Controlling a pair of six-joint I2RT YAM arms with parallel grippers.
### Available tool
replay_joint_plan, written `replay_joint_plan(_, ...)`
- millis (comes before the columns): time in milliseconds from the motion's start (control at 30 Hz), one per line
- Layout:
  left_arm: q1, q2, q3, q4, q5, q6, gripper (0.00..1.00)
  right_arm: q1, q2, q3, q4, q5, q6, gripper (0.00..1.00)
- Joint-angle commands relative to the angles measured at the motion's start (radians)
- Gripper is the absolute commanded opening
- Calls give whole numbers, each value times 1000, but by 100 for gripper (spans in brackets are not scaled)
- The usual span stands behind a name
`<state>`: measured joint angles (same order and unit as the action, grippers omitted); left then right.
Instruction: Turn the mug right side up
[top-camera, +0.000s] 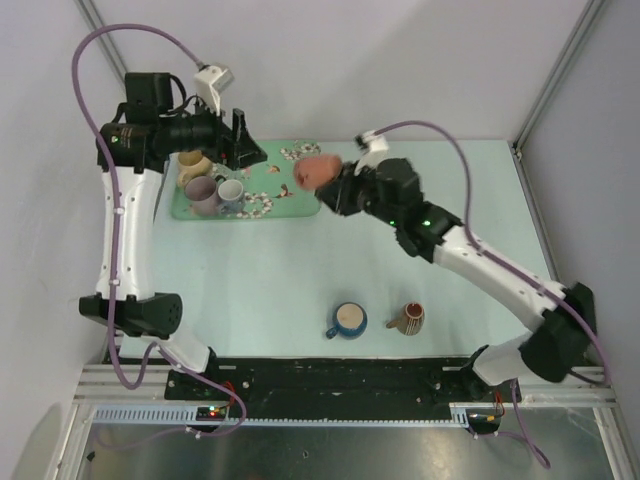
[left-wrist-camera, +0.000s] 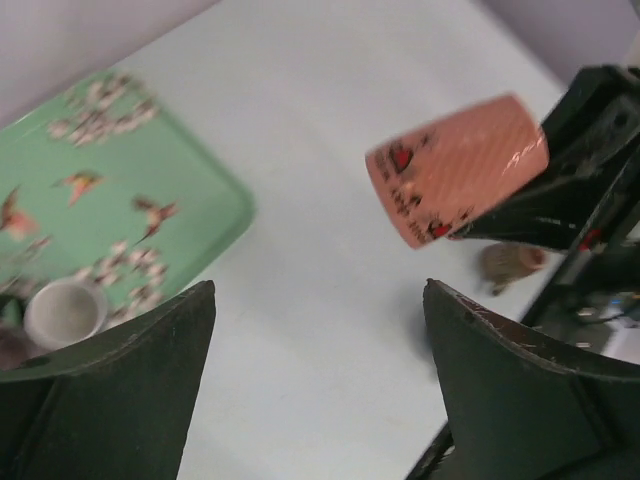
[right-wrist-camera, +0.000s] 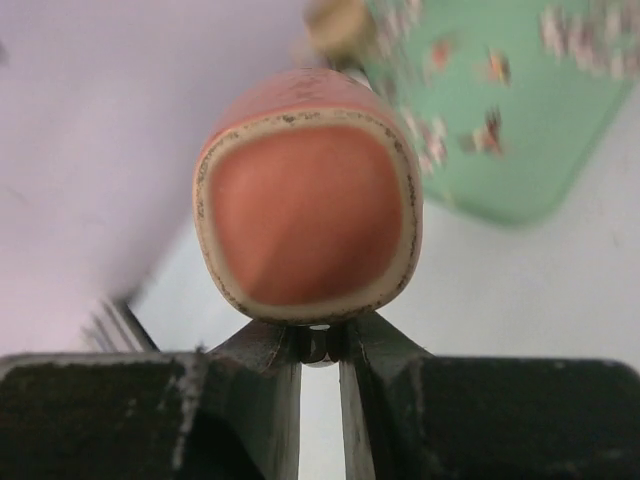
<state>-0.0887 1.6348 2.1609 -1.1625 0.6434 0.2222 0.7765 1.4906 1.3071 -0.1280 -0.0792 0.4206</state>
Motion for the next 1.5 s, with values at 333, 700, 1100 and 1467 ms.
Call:
replay_joint_plan(333,-93,-115,42,190,539,-438,90,9,-97,4,640,-213,265,0)
replay_joint_plan(700,-154,-107,7,235,581,-498,61,41,-6,12,736,-263,321,0)
replay_joint_plan(1100,-101,-107,-136,236,88,-318,0,-7,52,-131,587,-291,350,95)
replay_joint_plan(1467,-183,202,-216,220,-577,131,0,-38,15,-275,143,-119,75,99)
